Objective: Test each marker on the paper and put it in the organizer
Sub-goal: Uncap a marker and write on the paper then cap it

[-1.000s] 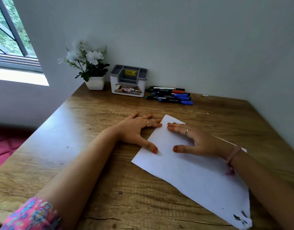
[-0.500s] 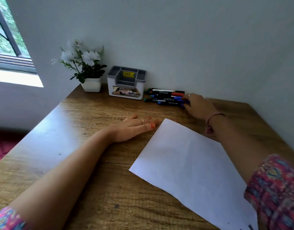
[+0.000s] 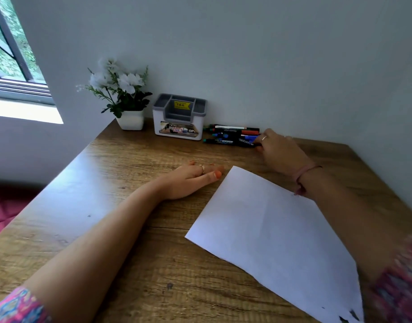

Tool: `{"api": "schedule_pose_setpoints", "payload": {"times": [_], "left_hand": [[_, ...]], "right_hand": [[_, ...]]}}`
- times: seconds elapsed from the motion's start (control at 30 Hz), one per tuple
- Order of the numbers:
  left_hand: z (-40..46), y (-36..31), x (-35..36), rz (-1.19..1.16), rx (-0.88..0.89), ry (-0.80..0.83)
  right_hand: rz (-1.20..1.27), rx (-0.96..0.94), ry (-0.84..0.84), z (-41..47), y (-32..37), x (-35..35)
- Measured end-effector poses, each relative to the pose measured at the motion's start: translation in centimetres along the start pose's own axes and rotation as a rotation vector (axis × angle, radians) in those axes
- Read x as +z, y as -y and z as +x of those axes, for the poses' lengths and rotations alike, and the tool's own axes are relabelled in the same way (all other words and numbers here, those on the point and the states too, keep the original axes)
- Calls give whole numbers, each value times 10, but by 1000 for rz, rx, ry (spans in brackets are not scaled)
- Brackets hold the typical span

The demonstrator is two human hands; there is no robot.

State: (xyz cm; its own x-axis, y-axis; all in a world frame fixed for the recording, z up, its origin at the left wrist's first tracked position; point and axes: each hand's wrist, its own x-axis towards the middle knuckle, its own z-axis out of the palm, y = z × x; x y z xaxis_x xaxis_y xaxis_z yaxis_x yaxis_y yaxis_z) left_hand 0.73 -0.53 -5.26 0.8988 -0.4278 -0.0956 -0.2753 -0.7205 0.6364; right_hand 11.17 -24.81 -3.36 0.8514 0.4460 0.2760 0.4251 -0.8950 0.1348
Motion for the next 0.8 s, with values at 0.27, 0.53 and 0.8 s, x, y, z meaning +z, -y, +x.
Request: {"api": "schedule_pose_setpoints", "payload": {"times": [0.27, 0.53, 0.8], "left_hand": [[2, -16, 12, -250, 176, -304], [-3, -37, 19, -307, 227, -334], [-2, -44, 24, -326, 190, -240]], "right_hand": [[1423, 448, 28, -74, 44, -63], [1505, 388, 73, -88, 70, -49], [1408, 333, -69, -93, 80, -41]]}}
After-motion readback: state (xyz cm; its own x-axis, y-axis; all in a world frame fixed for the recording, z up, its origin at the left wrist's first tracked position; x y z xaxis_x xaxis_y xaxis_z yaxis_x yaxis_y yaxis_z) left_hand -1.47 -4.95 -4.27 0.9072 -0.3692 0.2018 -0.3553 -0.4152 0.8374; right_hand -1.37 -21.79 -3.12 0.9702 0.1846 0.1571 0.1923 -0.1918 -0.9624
